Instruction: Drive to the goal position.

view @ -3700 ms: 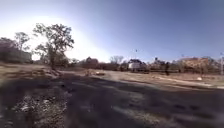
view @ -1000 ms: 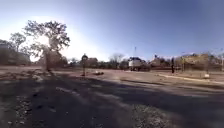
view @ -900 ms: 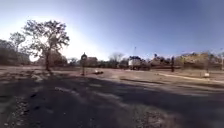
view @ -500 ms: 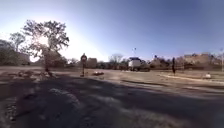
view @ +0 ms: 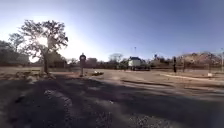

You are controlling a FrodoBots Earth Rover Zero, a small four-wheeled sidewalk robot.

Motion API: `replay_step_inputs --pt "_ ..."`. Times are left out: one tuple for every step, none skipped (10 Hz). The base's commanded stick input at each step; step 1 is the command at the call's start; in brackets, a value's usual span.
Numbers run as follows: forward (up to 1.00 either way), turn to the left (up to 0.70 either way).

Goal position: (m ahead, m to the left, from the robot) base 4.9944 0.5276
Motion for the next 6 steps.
replay_step_inputs --pt "0.5 0.0" --pt "0.5 0.0" --pt "0.5 0.0" --pt "0.5 0.0" --pt "0.5 0.0" --pt "0.5 0.0"
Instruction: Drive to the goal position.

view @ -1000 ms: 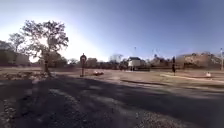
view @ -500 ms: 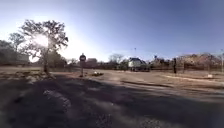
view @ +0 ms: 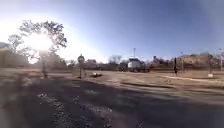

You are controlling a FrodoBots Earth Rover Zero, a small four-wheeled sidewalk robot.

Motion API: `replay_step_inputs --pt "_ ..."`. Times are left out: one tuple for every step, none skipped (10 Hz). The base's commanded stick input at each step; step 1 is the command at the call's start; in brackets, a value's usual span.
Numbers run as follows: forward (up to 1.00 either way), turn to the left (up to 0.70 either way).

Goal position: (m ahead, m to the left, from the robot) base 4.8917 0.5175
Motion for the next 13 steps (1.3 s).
replay_step_inputs --pt "0.5 0.0" --pt "0.5 0.0" --pt "0.5 0.0" --pt "0.5 0.0" --pt "0.5 0.0" --pt "0.5 0.0" --pt "0.5 0.0" --pt "0.5 0.0" --pt "0.5 0.0" --pt "0.5 0.0" --pt "0.5 0.0" --pt "0.5 0.0" --pt "0.5 0.0"
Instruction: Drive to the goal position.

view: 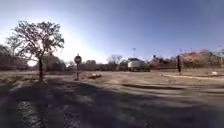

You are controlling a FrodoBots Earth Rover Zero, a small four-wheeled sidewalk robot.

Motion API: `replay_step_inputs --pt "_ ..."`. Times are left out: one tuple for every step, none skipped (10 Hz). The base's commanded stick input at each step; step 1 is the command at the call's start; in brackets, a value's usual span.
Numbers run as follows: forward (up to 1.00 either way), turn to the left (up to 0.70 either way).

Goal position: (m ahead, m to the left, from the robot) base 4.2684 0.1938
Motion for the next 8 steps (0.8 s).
replay_step_inputs --pt "0.5 0.0" --pt "0.5 0.0" --pt "0.5 0.0" --pt "0.5 0.0" --pt "0.5 0.0" --pt "0.5 0.0" --pt "0.5 0.0" --pt "0.5 0.0"
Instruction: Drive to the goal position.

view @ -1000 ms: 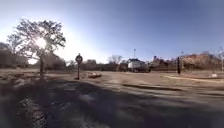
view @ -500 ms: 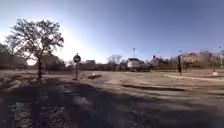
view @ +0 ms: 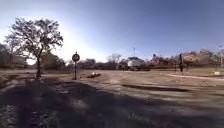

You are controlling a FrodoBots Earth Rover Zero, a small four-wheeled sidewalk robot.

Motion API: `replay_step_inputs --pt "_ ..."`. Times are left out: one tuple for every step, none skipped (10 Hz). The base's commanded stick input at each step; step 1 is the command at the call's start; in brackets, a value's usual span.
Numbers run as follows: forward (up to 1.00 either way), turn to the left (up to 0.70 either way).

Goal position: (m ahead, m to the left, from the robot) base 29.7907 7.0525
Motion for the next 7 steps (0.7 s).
replay_step_inputs --pt "0.5 0.0" --pt "0.5 0.0" --pt "0.5 0.0" --pt "0.5 0.0" --pt "0.5 0.0" --pt "0.5 0.0" --pt "0.5 0.0"
